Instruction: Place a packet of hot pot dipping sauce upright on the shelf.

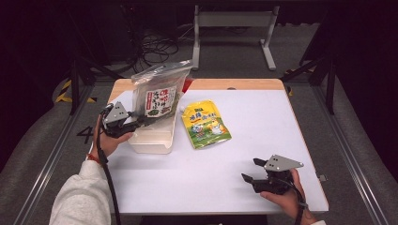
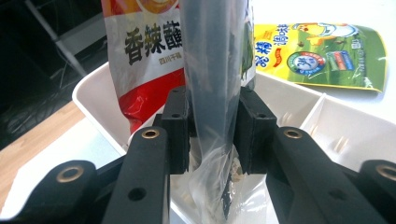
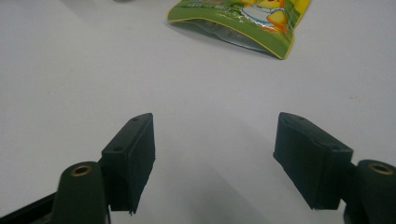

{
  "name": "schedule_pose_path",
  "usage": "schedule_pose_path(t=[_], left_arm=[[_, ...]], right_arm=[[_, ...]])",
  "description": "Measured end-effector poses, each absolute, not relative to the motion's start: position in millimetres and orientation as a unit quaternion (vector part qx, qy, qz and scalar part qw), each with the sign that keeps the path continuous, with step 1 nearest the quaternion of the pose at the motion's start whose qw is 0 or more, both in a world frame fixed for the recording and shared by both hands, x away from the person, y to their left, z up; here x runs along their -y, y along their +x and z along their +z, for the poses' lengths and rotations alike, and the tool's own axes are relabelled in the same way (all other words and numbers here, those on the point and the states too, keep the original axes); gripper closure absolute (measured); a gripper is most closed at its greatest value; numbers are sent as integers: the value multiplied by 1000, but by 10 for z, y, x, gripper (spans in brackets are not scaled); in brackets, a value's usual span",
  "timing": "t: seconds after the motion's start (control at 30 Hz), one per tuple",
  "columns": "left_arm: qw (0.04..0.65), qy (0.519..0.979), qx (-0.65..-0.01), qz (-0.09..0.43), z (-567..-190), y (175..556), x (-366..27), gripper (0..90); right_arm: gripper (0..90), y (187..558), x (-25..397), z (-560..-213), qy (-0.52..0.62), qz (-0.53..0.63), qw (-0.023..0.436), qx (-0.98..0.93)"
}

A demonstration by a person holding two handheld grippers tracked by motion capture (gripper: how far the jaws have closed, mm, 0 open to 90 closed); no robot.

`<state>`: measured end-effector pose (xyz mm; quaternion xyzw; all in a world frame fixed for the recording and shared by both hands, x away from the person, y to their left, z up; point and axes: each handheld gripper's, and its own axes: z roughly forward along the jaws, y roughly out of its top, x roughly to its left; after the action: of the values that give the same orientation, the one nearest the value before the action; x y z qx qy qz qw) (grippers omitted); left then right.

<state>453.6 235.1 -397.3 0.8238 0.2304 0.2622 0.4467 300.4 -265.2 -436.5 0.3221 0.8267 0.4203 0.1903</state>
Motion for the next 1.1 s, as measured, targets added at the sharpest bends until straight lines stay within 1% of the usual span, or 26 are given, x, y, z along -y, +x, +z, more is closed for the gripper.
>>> schedule_pose_path(t=[0.17,0.2,0.3,0.43,0.67,0.9,1.0,1.1], left_arm=[[449,822,-232,262,-3986,4567,-2373,692],[460,817,-233,259,-4021,4589,-2409,693],[468,815,-219,262,-4064,4604,-2449,694],[471,816,-218,254,-4094,4618,-2475,701],[463,823,-221,244,-4117,4603,-2480,715],[464,823,-231,231,-4165,4604,-2503,718],[461,828,-237,213,-4201,4624,-2531,719],[462,826,-243,212,-4194,4618,-2526,719]], right_arm=[[286,3008,2663,-4375,325,420,188,-826],[286,3006,2660,-4378,324,420,186,-827],[285,2998,2643,-4381,322,420,184,-828],[285,2996,2632,-4386,318,418,182,-831],[284,3008,2626,-4408,319,416,172,-834],[282,3013,2617,-4407,319,415,172,-835],[281,3019,2613,-4405,319,414,173,-835],[280,3021,2612,-4403,318,414,175,-835]])
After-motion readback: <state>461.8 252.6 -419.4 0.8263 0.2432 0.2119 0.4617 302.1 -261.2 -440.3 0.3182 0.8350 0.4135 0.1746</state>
